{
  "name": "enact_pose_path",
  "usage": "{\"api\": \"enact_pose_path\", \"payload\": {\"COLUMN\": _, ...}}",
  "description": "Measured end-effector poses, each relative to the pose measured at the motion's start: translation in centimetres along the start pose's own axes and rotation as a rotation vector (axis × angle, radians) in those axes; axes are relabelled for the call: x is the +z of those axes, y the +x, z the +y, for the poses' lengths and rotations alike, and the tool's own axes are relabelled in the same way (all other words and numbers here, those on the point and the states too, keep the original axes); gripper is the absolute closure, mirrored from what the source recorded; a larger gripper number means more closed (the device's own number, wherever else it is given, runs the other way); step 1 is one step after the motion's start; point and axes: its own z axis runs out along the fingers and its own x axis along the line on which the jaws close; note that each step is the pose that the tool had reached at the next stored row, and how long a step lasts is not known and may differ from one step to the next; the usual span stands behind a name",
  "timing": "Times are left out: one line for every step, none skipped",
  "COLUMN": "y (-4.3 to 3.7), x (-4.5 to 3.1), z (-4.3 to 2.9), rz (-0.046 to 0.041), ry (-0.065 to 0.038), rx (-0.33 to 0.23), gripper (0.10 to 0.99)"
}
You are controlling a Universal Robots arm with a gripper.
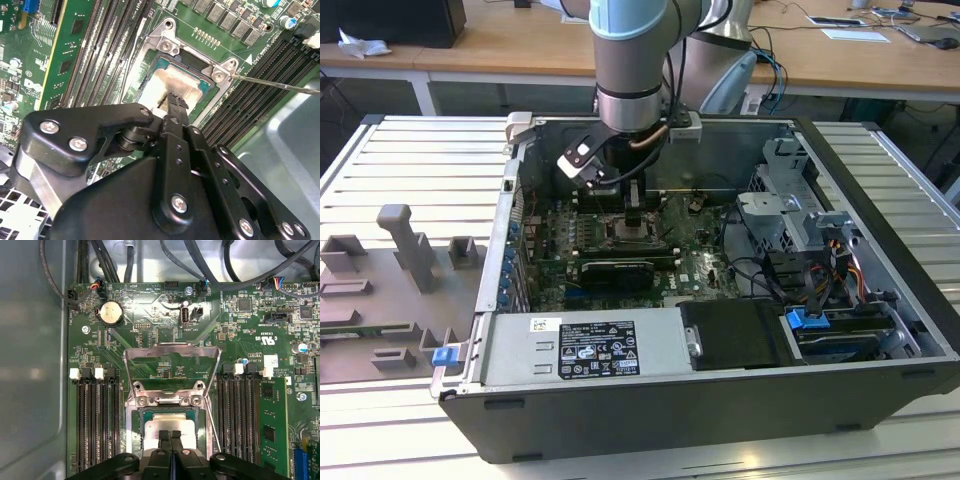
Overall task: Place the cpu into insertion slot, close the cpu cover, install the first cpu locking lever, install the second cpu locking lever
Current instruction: 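Place the cpu into insertion slot, then close the cpu cover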
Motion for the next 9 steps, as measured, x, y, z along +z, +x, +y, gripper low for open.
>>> {"api": "enact_pose_path", "payload": {"y": 0.00, "x": -0.04, "z": 0.00, "rz": -0.0001, "ry": 0.000, "rx": 0.000, "gripper": 0.980}}
{"api": "enact_pose_path", "payload": {"y": 0.00, "x": -0.07, "z": 0.01, "rz": 0.0000, "ry": 0.000, "rx": 0.000, "gripper": 0.980}}
{"api": "enact_pose_path", "payload": {"y": 0.00, "x": -0.08, "z": 0.01, "rz": 0.0000, "ry": 0.000, "rx": 0.000, "gripper": 0.980}}
{"api": "enact_pose_path", "payload": {"y": 0.00, "x": -0.16, "z": 0.01, "rz": -0.0001, "ry": 0.000, "rx": 0.000, "gripper": 0.980}}
{"api": "enact_pose_path", "payload": {"y": 0.00, "x": -0.19, "z": 0.02, "rz": 0.0001, "ry": 0.000, "rx": 0.000, "gripper": 0.980}}
{"api": "enact_pose_path", "payload": {"y": 0.00, "x": -0.20, "z": 0.05, "rz": 0.0005, "ry": 0.001, "rx": 0.000, "gripper": 0.980}}
{"api": "enact_pose_path", "payload": {"y": 0.00, "x": -0.20, "z": 0.13, "rz": 0.0007, "ry": 0.001, "rx": 0.000, "gripper": 0.980}}
{"api": "enact_pose_path", "payload": {"y": 0.00, "x": -0.20, "z": 0.23, "rz": 0.0008, "ry": 0.001, "rx": 0.000, "gripper": 0.980}}
{"api": "enact_pose_path", "payload": {"y": 0.00, "x": -0.19, "z": 0.26, "rz": 0.0007, "ry": 0.001, "rx": 0.000, "gripper": 0.980}}
